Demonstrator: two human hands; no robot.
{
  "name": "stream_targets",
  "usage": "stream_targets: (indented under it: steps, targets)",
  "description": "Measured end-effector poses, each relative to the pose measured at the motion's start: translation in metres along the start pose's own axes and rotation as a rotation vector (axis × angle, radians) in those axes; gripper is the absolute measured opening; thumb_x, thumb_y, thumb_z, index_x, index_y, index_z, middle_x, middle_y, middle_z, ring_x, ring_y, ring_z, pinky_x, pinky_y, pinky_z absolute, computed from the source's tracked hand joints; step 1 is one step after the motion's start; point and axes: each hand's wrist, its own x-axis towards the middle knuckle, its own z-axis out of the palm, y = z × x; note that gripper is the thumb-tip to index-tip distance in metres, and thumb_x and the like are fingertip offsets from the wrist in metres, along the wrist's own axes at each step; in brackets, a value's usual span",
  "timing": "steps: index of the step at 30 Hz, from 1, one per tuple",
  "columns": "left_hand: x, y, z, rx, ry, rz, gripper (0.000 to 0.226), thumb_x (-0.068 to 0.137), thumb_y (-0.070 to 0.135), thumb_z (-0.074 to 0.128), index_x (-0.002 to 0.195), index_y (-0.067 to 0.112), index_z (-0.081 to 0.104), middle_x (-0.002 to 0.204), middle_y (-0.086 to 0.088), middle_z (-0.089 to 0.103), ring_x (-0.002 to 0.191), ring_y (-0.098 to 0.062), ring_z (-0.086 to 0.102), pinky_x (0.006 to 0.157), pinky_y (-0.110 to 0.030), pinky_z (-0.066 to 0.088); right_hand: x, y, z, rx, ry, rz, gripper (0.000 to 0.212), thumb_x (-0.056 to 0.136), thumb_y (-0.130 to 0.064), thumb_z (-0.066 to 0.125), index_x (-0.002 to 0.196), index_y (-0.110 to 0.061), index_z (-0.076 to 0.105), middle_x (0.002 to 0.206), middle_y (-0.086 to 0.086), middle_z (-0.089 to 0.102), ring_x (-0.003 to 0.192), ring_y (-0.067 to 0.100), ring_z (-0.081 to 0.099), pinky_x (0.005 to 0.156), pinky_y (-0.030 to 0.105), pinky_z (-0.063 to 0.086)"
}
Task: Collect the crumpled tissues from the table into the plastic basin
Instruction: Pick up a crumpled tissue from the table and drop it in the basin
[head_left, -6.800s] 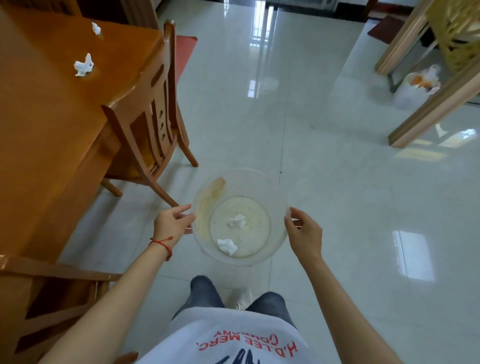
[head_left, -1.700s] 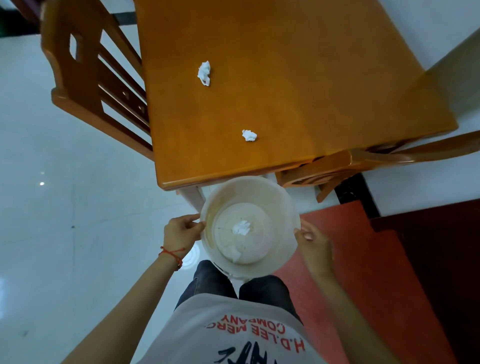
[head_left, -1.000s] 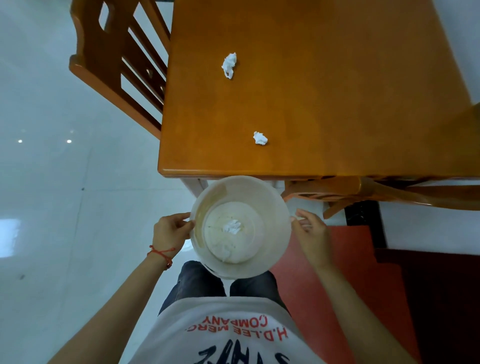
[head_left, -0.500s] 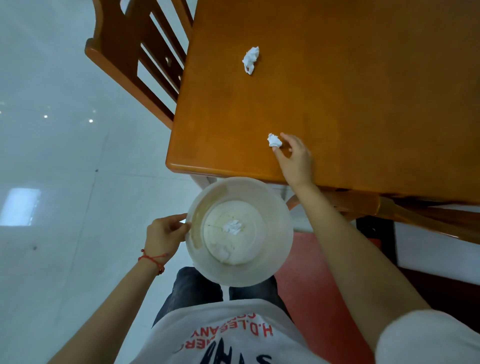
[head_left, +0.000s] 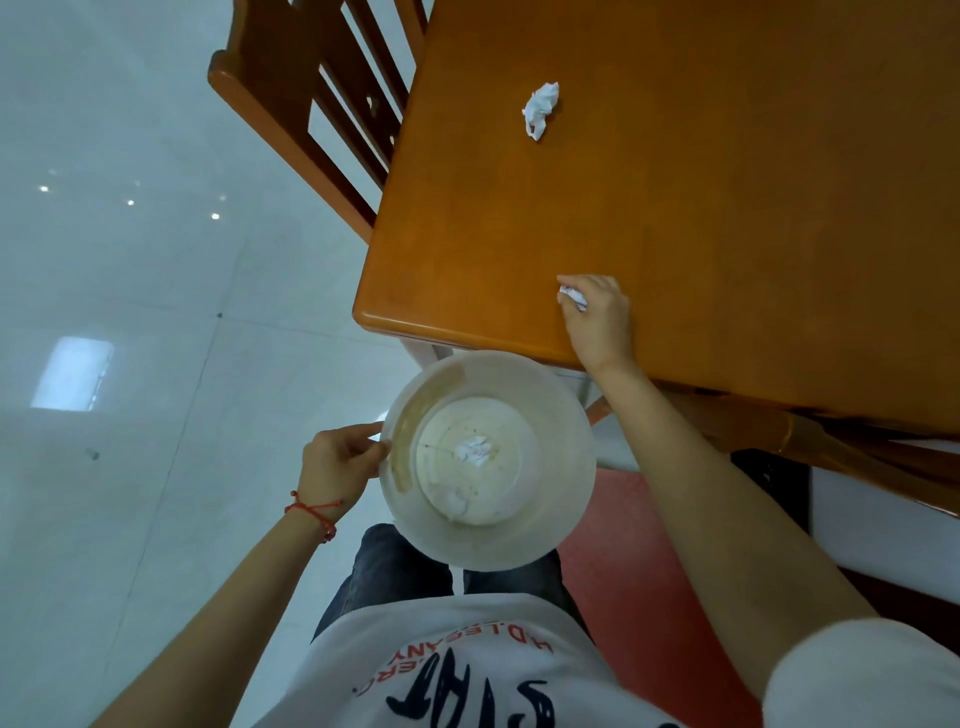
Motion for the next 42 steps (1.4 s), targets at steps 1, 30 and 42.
stream_targets:
  steps: [1,30,42]
  targets:
    - [0.000,0.000,0.000,-0.004,-0.002,0.001,0.022,0.083,0.007,0.061,0.104,0.007,0.068,0.063,0.004,0.070,0.058,0.007,0.063,0.083,-0.024,0.049,-0.003,-0.003,-0.001,0.024,0.008,0.005,0.024,0.087,-0.005,0.056,0.110,-0.002,0.063,0.112,0.018,0.065,0.107,0.030,0.056,0.089,0.033,0.045]
    - [-0.027,-0.033,-0.038,-0.132,0.220,-0.158,0.023,0.083,0.009,0.061,0.103,0.002,0.067,0.085,-0.018,0.071,0.073,-0.028,0.067,0.091,-0.040,0.050,-0.093,-0.075,0.014,0.227,-0.230,-0.060,0.034,0.083,-0.017,0.066,0.116,-0.010,0.060,0.119,0.005,0.063,0.103,0.005,0.051,0.090,0.018,0.041]
    - [-0.019,-0.067,-0.096,-0.211,0.281,-0.246,0.023,0.082,0.005,0.061,0.104,0.001,0.067,0.082,-0.013,0.070,0.072,-0.028,0.067,0.090,-0.047,0.052,-0.063,-0.104,0.040,0.282,-0.194,0.029,0.038,0.081,-0.016,0.067,0.117,-0.010,0.059,0.116,0.006,0.063,0.099,0.012,0.056,0.078,0.012,0.044]
